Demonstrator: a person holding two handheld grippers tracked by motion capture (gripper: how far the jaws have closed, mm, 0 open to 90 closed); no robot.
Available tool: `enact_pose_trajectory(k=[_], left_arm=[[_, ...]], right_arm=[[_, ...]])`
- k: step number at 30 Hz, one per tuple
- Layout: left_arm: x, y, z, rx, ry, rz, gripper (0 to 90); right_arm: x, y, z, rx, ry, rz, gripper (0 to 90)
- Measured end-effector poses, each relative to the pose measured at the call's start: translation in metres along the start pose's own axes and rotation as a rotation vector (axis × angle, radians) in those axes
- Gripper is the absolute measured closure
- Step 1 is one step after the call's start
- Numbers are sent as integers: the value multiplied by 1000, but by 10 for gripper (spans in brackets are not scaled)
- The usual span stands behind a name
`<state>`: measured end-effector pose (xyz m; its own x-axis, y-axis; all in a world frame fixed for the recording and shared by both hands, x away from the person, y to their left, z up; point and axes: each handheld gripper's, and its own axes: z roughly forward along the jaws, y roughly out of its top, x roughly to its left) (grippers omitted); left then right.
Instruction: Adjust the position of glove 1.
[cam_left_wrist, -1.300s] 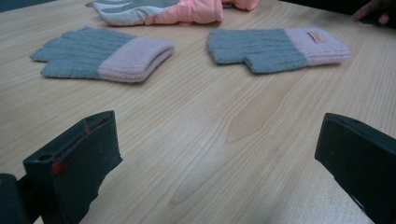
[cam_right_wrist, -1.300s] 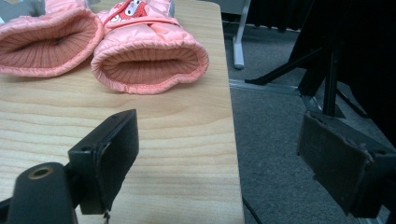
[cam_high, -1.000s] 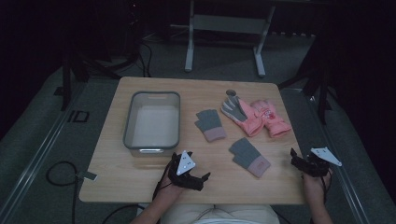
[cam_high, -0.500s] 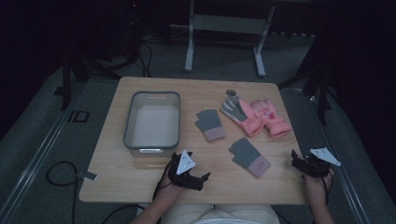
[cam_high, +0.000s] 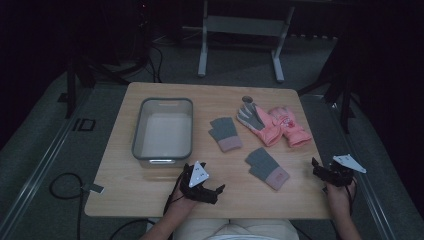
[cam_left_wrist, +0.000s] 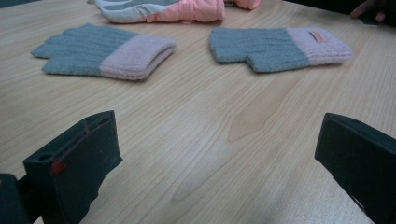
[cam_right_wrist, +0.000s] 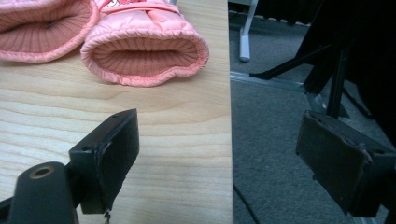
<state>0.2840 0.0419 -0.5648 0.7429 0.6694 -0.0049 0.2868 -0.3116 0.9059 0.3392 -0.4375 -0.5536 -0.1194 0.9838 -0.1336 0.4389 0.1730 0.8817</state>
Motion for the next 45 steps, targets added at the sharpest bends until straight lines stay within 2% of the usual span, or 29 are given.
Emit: enact_pose_trajectory(k=[5,8,13,18,21,26,30,33,35,39,45], left_arm=[[0,0,0,3,-2,-1,0],[0,0,0,3,-3,0,0],[0,0,0,3,-2,3,0],[0,0,0,1,-6,-6,0],[1,0,0,0,-7,-6,0],[1,0,0,0,-6,-4,0],[1,0,0,0,-5,-4,0],[1,0,0,0,-6,-9,0],[1,0,0,-1,-6,-9,0],[1,0,0,0,-7,-4,0],[2,0,0,-3,-9,-12,0]], right_arm=[[-2,10,-7,-7,16,36,130],[-2,20,-12,-11,20,31,130],[-2,37,-19,-21,52,59,130],[-2,53,-21,-31,88,57,127],[1,64,-22,-41,92,41,121],[11,83,-23,-41,132,14,130],[21,95,-20,-32,139,-22,145],[25,105,-17,12,203,3,149],[30,110,-14,45,220,3,148],[42,119,-11,39,216,-31,145],[62,131,-8,34,269,-63,135]])
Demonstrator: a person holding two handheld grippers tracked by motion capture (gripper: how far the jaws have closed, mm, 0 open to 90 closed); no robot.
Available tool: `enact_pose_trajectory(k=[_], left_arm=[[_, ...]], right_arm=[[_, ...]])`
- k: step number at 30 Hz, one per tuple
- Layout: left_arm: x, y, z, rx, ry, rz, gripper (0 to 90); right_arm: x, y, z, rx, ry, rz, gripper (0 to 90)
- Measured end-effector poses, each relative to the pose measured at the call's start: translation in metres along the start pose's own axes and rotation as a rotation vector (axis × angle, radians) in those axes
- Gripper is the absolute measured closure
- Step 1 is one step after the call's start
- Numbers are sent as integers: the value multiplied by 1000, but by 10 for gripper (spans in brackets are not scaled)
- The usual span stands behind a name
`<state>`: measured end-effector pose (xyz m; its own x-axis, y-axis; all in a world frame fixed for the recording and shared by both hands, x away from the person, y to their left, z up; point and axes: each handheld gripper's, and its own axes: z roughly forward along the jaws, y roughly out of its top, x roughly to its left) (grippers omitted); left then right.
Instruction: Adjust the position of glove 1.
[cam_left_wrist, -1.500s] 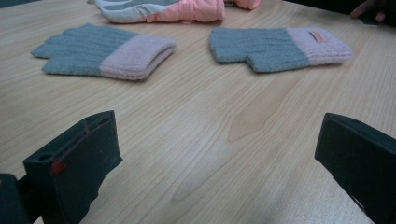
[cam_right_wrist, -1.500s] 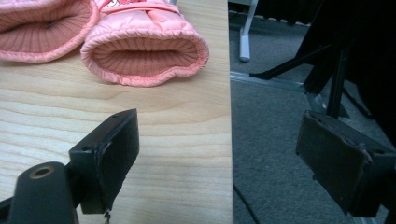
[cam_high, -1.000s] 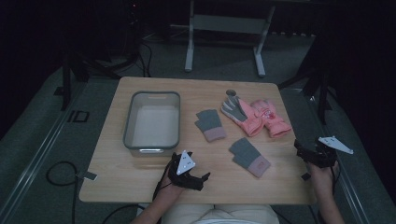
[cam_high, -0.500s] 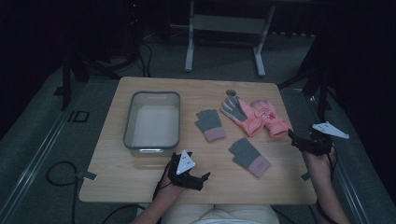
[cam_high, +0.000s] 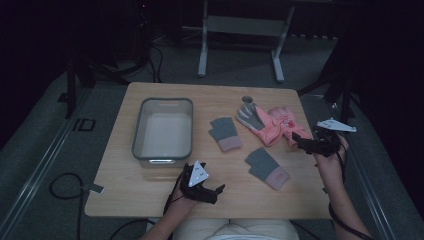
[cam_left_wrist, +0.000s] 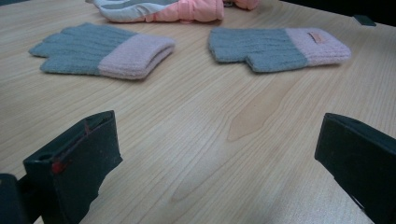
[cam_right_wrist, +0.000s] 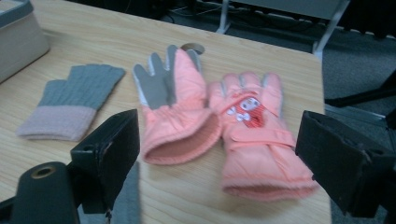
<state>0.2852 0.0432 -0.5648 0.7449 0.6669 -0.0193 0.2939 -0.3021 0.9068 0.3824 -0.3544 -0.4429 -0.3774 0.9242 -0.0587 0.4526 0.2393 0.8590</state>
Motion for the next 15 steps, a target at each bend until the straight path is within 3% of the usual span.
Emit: enact_pose_trajectory(k=[6,15], left_arm=[[3,-1,-1,-9,-4,-24,0],[-1,-1,-2,-16,-2,6,0]], right_arm=[[23,11,8,7,46,-40,111],[46,21,27,39,136,-66,142]])
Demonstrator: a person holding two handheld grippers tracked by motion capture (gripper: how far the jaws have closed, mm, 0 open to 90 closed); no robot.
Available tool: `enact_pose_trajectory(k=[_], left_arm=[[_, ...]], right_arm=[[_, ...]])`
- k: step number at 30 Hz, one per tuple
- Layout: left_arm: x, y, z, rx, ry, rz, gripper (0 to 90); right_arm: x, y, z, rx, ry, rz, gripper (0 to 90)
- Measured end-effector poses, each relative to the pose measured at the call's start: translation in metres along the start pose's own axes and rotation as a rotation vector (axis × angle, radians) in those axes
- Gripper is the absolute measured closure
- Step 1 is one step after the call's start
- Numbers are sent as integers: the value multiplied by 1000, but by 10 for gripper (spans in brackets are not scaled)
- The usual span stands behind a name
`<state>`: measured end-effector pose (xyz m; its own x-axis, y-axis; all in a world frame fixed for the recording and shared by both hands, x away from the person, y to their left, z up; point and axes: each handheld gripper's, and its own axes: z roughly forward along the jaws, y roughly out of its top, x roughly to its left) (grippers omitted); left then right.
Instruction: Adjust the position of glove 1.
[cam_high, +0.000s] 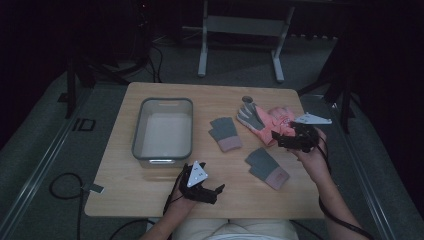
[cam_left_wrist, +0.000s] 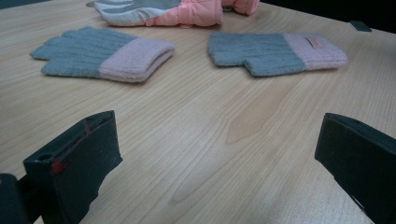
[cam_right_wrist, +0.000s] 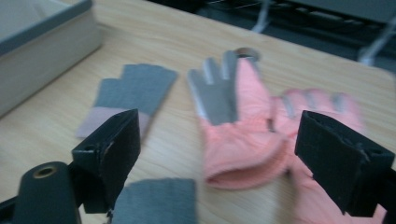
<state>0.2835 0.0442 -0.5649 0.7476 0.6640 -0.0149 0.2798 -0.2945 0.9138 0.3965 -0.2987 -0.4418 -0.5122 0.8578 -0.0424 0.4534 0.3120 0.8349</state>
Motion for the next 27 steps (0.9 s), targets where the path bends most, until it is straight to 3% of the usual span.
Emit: enact_pose_trajectory(k=[9,14,21,22,26,27], left_arm=[[-1,0,-1,3,0,6,0],[-1,0,0,4,0,8,0],[-1,0,-1,0,2,1,0],[-1,0,-1,0,2,2,0],[0,0,-1,2,2,6,0],[0,0,-1,2,3,5,0]], right_arm=[[24,5,43,58,112,-71,256],[39,7,68,74,143,-113,333],[52,14,93,85,200,-128,416],[58,17,104,98,196,-159,449],[62,20,119,157,208,-171,508],[64,20,130,173,217,-180,515]])
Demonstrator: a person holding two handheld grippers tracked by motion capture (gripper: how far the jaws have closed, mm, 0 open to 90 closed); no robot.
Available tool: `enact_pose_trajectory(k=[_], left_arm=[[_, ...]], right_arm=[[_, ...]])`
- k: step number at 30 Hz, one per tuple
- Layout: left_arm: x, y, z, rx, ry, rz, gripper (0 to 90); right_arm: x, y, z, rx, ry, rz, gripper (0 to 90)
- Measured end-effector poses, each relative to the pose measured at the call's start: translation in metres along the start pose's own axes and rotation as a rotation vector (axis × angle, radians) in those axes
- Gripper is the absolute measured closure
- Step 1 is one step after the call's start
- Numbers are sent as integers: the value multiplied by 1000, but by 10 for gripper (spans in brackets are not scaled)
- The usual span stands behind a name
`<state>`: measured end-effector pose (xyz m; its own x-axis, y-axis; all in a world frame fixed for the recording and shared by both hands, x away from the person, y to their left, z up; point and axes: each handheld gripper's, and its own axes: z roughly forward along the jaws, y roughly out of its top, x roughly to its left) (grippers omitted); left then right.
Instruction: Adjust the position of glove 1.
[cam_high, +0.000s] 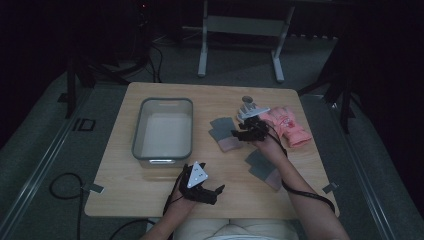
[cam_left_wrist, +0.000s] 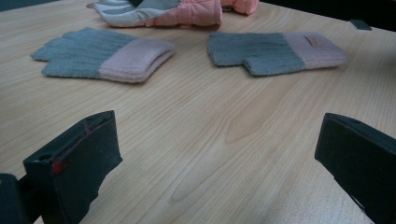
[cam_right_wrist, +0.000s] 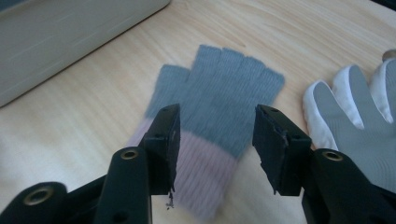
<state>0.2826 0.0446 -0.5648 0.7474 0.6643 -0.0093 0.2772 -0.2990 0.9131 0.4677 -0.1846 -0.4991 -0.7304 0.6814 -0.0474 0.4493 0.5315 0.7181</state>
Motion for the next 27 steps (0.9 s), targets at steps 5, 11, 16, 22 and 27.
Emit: enact_pose_trajectory(k=[5,11,16,22,27], left_arm=[[0,0,0,1,-2,1,0],[0,0,0,0,-3,-4,0],[1,0,0,-2,-9,-5,0],[0,0,0,-1,-5,-6,0],[0,0,0,2,-2,-1,0]], right_arm=[[-5,3,15,13,1,14,545],[-8,3,38,46,38,-12,560],[-11,2,54,54,50,-19,619],[-12,8,62,58,56,-21,641],[-12,3,72,88,69,-30,660]])
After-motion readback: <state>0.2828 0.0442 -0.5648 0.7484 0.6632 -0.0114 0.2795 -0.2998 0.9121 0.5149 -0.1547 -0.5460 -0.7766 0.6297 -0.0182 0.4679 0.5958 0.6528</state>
